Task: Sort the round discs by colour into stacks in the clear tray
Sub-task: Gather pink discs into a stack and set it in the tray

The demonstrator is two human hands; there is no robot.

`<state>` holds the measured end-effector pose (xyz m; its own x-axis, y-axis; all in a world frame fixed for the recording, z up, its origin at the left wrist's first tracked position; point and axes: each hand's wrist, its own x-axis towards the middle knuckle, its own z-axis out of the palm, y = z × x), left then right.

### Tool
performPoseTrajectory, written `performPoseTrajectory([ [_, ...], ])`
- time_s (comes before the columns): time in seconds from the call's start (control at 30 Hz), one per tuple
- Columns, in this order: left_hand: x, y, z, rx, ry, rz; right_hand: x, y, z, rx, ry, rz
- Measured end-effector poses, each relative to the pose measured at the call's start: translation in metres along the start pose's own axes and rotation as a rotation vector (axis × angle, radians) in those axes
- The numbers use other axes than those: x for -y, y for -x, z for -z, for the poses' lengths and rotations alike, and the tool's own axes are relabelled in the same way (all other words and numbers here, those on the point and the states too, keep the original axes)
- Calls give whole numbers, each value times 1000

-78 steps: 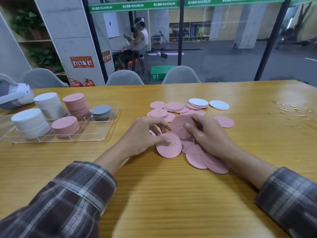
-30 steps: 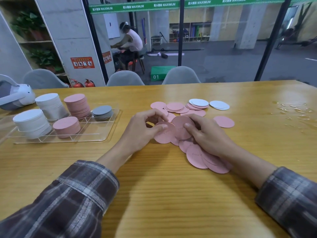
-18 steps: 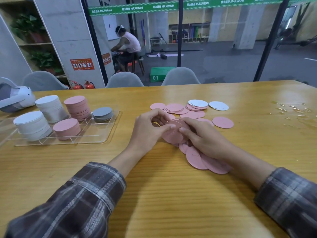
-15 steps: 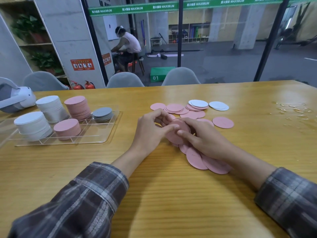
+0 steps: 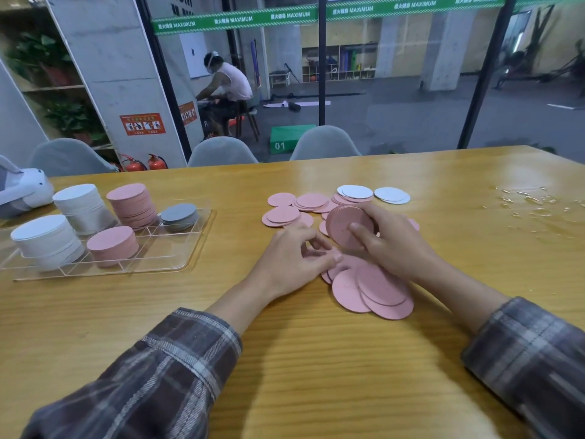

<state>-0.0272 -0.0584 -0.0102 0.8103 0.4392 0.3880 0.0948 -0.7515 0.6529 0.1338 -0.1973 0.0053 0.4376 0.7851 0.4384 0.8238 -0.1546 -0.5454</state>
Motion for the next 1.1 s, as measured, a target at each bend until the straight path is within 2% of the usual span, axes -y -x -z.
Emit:
performPoseTrajectory([
  [0.17,-4,-2,-3,134,-48,-11,-8,10,13,-6,2,-28],
  [0.37,-5,0,3,152,-13,5,-7,15,12,-6,-44,-48],
  [0.57,3,1,11,59,123,121,-8,16,5,3,-105,-70],
  [0.73,5,-2,16,-86,289,97,1,16,3,65,-137,-73],
  [0.83,2,-2,16,-119,353,105,5,17,1,86,-177,-101],
  [0.97,3,-2,9,-153,343,124,7,14,-2,114,-283,-152],
  [1.1,-4,-1,2,-179,325,129,10,14,-3,124,-244,-79],
])
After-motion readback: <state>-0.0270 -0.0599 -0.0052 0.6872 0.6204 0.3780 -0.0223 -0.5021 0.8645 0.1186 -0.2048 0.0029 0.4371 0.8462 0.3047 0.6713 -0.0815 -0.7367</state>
